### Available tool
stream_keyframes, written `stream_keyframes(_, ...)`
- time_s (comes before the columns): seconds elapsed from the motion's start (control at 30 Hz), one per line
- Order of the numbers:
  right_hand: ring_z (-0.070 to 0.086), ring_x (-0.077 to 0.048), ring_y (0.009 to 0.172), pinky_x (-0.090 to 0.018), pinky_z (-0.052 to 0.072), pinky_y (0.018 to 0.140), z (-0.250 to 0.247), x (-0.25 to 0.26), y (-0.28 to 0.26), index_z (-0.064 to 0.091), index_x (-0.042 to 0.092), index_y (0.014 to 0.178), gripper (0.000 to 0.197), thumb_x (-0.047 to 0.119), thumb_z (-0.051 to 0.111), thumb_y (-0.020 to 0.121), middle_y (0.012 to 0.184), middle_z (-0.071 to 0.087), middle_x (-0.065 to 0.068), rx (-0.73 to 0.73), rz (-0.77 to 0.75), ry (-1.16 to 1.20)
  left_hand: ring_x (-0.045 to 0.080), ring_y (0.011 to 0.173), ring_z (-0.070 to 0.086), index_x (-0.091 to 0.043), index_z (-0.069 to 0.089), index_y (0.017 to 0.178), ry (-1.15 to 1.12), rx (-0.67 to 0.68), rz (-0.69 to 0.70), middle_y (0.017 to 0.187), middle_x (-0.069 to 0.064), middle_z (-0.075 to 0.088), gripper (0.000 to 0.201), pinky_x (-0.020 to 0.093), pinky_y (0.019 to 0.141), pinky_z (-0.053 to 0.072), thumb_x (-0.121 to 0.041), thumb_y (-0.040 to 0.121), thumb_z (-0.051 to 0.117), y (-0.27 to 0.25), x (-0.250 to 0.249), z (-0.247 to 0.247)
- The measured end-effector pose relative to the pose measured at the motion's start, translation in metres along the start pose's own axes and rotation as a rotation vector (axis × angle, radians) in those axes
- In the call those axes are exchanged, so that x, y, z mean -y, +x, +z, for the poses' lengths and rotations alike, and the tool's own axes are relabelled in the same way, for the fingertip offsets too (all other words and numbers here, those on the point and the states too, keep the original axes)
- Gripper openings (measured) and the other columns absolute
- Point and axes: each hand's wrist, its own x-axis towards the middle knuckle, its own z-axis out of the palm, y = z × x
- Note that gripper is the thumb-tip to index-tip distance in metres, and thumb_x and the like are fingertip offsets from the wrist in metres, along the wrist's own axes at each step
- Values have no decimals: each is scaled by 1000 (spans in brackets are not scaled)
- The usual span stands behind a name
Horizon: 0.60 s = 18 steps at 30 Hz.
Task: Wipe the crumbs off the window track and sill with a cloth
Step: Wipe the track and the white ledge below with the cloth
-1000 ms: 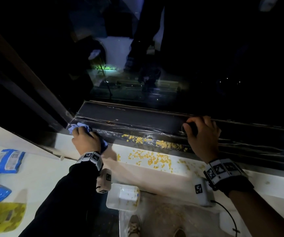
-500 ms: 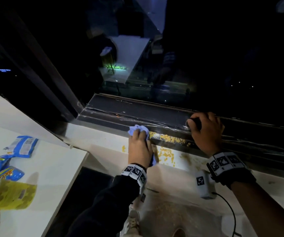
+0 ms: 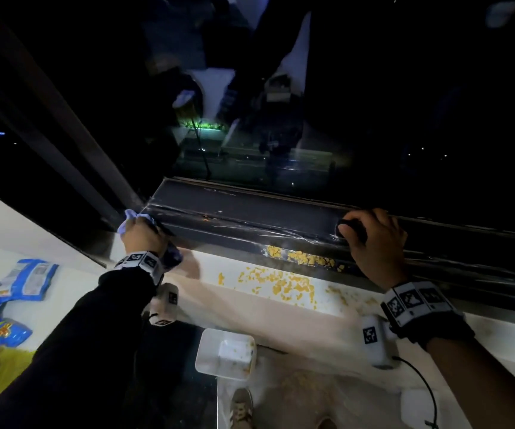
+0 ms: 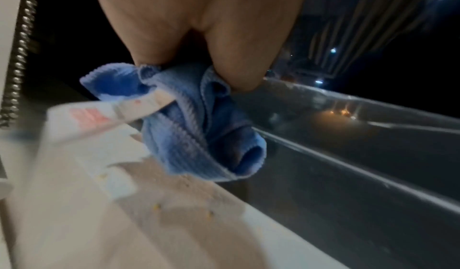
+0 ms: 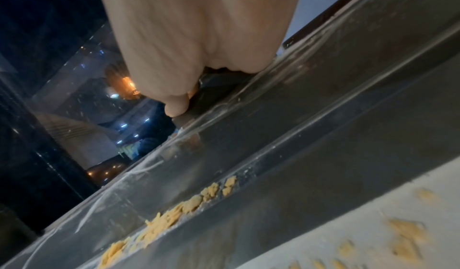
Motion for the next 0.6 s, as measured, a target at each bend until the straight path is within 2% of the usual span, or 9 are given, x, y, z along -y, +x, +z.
stream_keyframes(0.1,45,-31,110,-46,28,95,0,4,0,64,32,100,27,49,50,85,113,54,0,3,6,-7,40,99,54,-2,60,79,119,-22,37,95,25,60,25,41,86,41,-15,77,38,-14,-12,13)
stream_keyframes(0.17,44,-31,110,-47,28,96,0,6,0,65,31,99,26,47,51,84,112,54,-1,-18,11,-3,36,97,53,-3,61,85,114,-75,63,96,22,60,37,38,83,39,-20,78,29,-40,-30,22)
stream_keyframes(0.2,44,-30,110,-47,27,96,0,7,0,65,31,100,26,47,52,84,111,54,-1,-23,9,1,35,96,52,-3,60,91,37,-80,45,99,20,59,35,38,83,40,-20,81,32,-59,-42,25)
stream_keyframes(0.27,44,-29,109,-46,28,95,0,7,-1,65,31,100,26,47,52,84,110,54,-2,-33,-4,3,33,101,49,-4,58,101,-103,-15,61,108,19,54,21,38,86,41,-15,85,49,-105,-67,32)
stream_keyframes(0.37,43,-30,111,-47,28,96,1,7,-1,66,31,101,21,45,58,87,113,54,-3,-25,12,-11,34,114,49,0,59,113,-190,82,302,122,22,55,29,38,101,40,-9,86,53,-147,-85,37)
stream_keyframes(0.4,44,-32,113,-48,27,98,0,8,0,66,30,100,17,41,62,88,114,54,-4,-13,35,-10,35,115,51,1,60,114,-215,110,378,122,21,57,31,38,103,39,-8,86,52,-145,-82,34)
stream_keyframes(0.47,47,-35,113,-50,29,99,-3,12,5,67,29,96,13,33,68,84,114,56,-6,8,73,-14,35,108,55,1,63,106,-259,74,446,113,21,62,29,38,99,43,-9,84,49,-126,-68,21)
stream_keyframes(0.53,54,-36,106,-48,37,95,-4,16,10,68,28,91,11,32,71,81,107,59,-5,-7,50,-30,38,99,57,1,63,98,-281,-50,392,104,23,63,30,42,93,46,-13,79,45,-91,-45,6)
stream_keyframes(0.6,57,-33,96,-43,42,88,-1,21,11,68,29,85,7,33,71,79,98,61,-3,-22,-13,-55,42,98,56,4,61,95,-209,-154,296,100,28,61,32,45,90,45,-16,76,45,-48,-15,-5)
